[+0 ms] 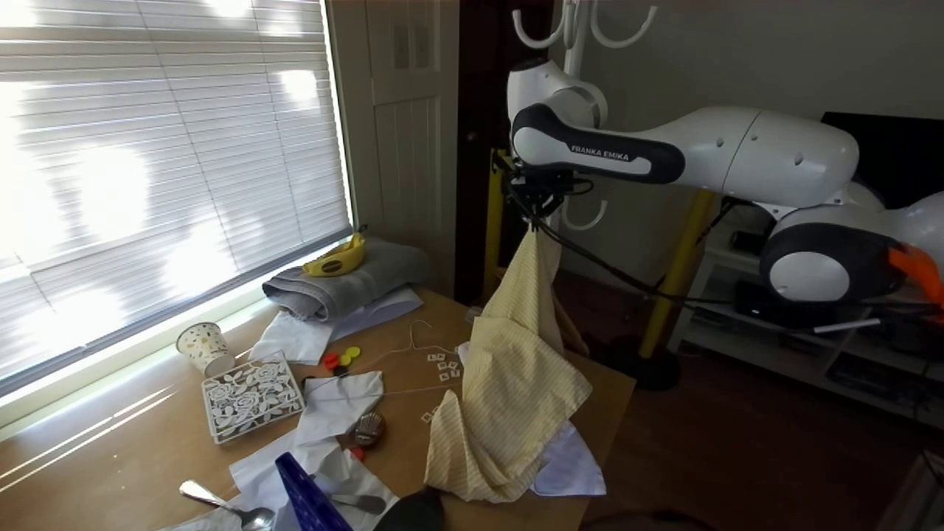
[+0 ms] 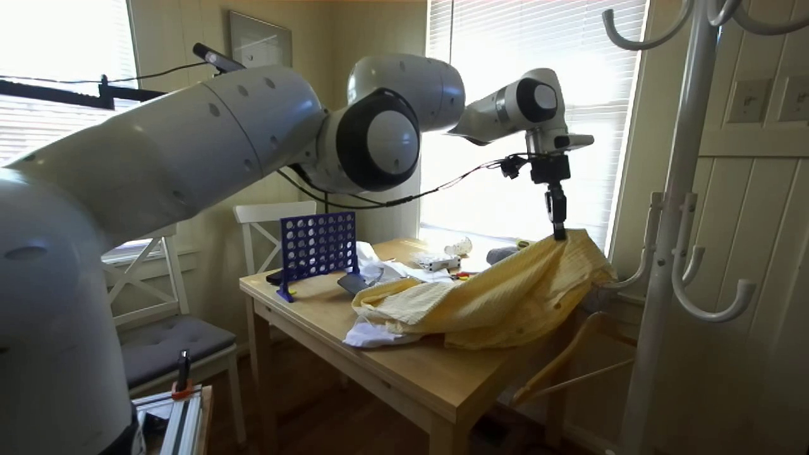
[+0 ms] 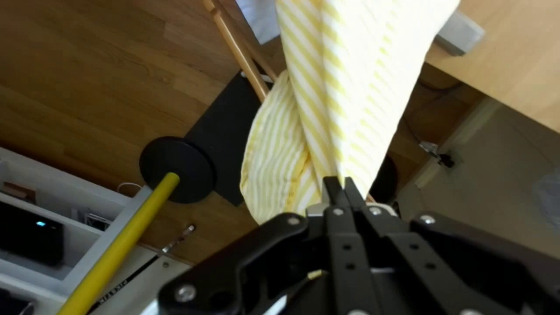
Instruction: Put the yellow towel on the table
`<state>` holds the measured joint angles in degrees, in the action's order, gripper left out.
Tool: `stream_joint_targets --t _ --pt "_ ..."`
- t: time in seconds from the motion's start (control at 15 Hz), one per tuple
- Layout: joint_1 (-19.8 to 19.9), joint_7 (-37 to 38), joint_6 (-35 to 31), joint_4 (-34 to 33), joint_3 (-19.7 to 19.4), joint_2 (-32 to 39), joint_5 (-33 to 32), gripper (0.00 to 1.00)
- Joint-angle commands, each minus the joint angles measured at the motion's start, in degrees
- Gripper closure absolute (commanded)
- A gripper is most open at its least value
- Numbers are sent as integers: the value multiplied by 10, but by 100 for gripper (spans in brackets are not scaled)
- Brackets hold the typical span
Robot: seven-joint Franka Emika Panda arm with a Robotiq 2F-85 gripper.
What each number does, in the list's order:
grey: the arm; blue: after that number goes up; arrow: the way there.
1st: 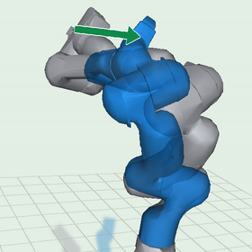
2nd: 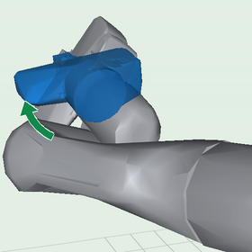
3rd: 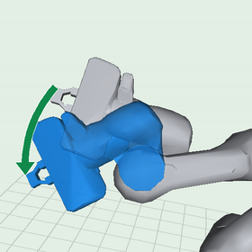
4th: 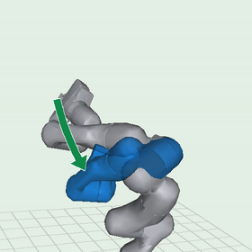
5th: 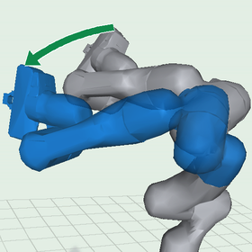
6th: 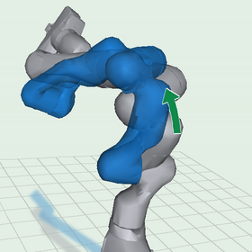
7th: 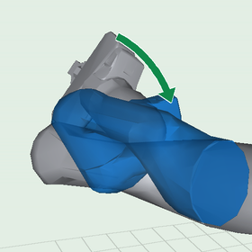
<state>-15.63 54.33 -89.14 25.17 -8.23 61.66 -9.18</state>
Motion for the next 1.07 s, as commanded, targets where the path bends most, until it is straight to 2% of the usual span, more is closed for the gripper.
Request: stream_joint_targets --t 0.0,0.33,0.73,0.8,0.87,0.93,1.0 --pt "-26 -31 -47 -1 5 -46 -11 100" --pt "-76 -129 -33 -6 47 -86 14 100" --pt "-107 -218 -81 10 114 -54 59 100" --pt "-109 -241 -80 14 122 -51 66 74" --pt "-106 -267 -69 19 130 -51 75 73" --pt "-97 -296 -49 21 138 -53 84 67" --pt "-89 -324 -15 -7 143 -39 93 61"
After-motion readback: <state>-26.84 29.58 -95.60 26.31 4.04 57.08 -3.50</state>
